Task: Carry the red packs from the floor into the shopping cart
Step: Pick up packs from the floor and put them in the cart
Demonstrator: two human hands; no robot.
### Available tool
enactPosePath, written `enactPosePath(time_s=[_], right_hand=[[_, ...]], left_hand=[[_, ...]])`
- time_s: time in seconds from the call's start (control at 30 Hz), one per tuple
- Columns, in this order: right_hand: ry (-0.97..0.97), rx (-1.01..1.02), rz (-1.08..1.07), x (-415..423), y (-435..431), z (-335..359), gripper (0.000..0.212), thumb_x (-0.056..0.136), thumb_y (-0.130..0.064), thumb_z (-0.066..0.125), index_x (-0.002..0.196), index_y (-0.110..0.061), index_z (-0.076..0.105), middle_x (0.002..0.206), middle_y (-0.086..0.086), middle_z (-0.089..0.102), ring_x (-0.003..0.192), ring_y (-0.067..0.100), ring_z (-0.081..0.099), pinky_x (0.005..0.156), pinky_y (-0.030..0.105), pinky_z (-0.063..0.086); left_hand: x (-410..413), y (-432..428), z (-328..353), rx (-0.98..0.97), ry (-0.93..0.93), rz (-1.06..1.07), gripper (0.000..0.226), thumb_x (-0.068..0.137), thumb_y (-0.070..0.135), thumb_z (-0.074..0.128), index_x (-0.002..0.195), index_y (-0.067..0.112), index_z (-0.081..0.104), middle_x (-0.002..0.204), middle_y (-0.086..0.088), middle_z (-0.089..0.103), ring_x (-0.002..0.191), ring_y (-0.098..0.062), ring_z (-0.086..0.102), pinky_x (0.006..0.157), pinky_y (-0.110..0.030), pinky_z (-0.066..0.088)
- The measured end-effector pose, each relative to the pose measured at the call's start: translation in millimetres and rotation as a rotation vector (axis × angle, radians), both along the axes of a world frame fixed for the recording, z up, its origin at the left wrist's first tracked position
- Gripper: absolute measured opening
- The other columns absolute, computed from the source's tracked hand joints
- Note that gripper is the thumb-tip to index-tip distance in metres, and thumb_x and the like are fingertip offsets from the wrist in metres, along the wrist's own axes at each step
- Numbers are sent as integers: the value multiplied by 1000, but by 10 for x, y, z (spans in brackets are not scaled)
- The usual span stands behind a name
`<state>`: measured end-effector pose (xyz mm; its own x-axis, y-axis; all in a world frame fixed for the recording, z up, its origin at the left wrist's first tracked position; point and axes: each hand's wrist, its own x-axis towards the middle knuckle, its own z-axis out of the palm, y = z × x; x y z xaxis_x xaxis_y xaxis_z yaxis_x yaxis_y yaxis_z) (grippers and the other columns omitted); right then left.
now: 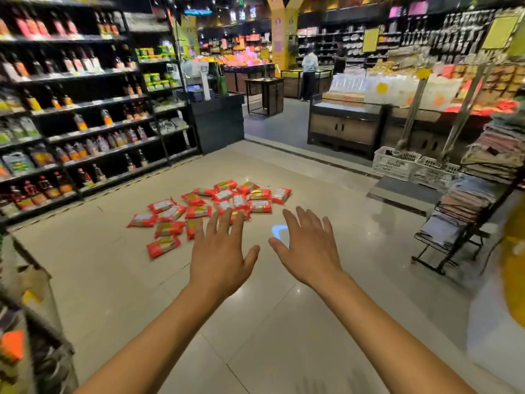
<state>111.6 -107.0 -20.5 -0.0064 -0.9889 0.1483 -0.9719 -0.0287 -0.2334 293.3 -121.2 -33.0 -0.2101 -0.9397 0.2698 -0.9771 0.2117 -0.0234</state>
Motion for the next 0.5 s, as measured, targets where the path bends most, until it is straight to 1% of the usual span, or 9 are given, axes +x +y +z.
enactPosePath(time_s=[0.07,0.3,0.43,0.5], right_hand=[[-2,-8,46,155,-196,12,74,103,-65,33,164,-27,17,172,7,14,159,27,9,129,52,4],[42,-7,187,795,-1029,-75,75,102,-65,35,164,-27,17,172,6,15,159,26,10,129,51,4],[58,6,227,1162,-1598,-108,76,102,-65,37,164,-27,17,172,7,17,159,27,12,128,51,6],[69,12,240,1338,-1882,-120,76,102,-65,38,164,-28,14,172,6,17,159,27,12,128,50,5]], left_hand=[[138,-78,21,7,23,45,83,101,70,29,166,24,7,175,-6,7,161,-30,5,129,-53,4],[802,-652,-42,2,57,208,83,101,69,29,166,23,6,174,-6,10,160,-29,9,128,-55,12],[1201,-1202,-141,-39,108,241,82,100,68,37,166,24,16,172,-7,21,159,-31,17,127,-57,13],[1360,-1482,-190,-38,130,257,82,99,68,39,166,24,17,172,-7,21,159,-30,17,128,-57,12]])
